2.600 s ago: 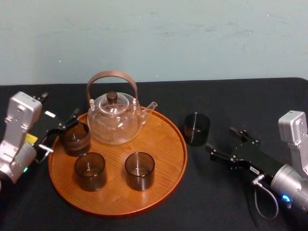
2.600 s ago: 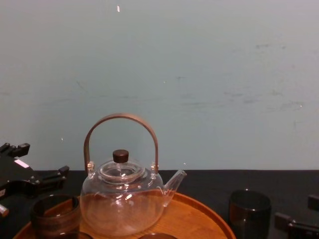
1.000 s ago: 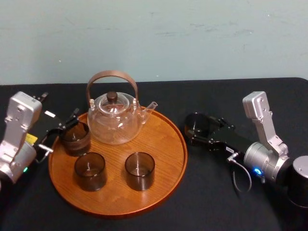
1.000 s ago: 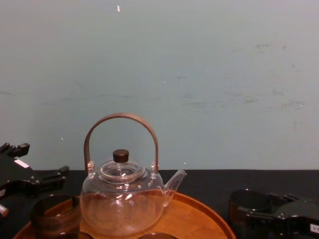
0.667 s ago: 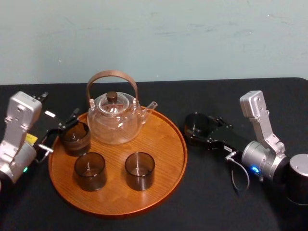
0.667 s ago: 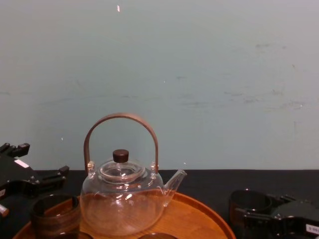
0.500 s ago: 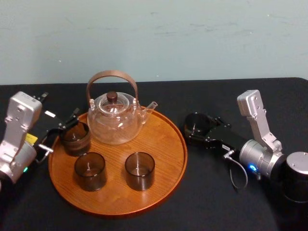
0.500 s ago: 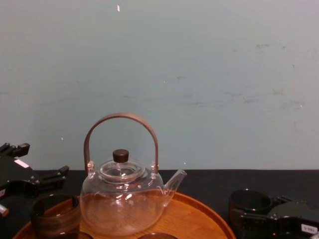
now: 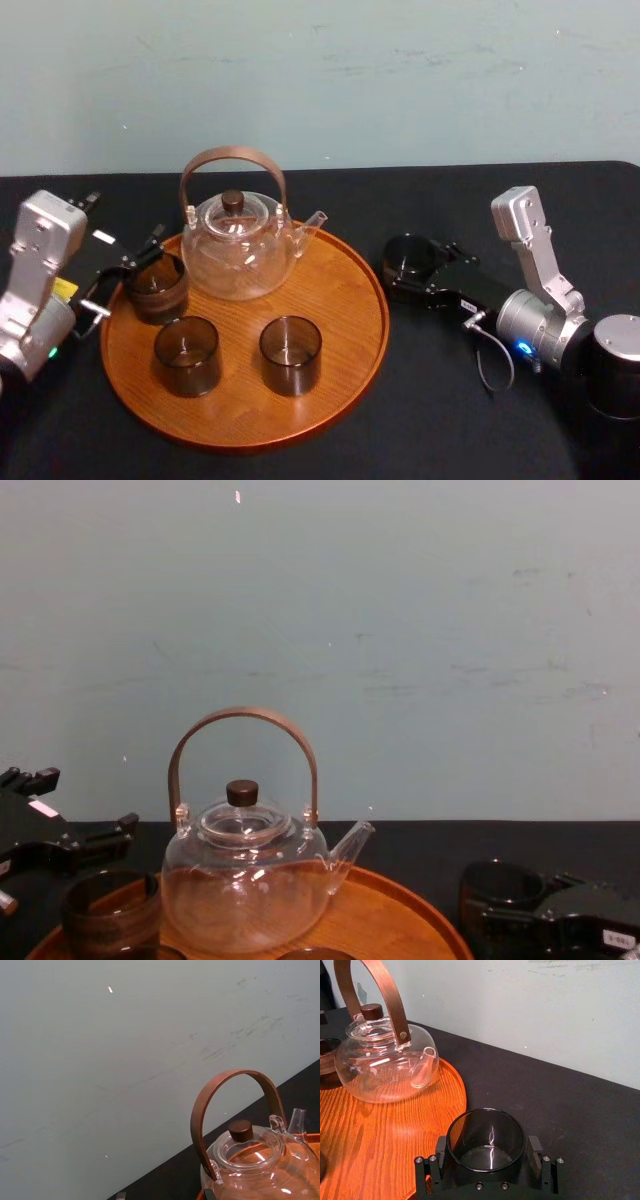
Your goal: Pick up the glass from the table and place it on the tray.
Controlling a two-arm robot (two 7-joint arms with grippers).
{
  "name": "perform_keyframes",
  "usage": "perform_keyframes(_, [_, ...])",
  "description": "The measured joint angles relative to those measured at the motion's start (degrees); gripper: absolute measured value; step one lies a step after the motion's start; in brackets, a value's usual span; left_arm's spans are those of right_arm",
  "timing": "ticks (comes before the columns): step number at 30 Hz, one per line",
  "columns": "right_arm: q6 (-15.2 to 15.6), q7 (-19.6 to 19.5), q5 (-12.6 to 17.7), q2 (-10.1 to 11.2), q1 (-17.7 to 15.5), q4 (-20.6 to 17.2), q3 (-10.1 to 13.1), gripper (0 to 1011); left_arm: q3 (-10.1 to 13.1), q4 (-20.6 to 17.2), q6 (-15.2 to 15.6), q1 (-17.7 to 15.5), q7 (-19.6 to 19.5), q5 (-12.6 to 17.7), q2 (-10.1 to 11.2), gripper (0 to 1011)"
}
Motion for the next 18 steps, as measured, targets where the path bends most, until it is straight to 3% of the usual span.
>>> perform_keyframes(7, [0.02, -0.03, 0.04, 0.03, -0.06, -0.09, 0.04, 904, 0.0, 0.0, 0.0, 0.0, 0.0, 0.0, 0.0, 1001])
perform_keyframes(18, [0.08, -0.08, 0.1, 0.07, -0.11, -0.17, 0.09, 903, 0.0, 0.0, 0.0, 0.0, 0.0, 0.0, 0.0, 1001])
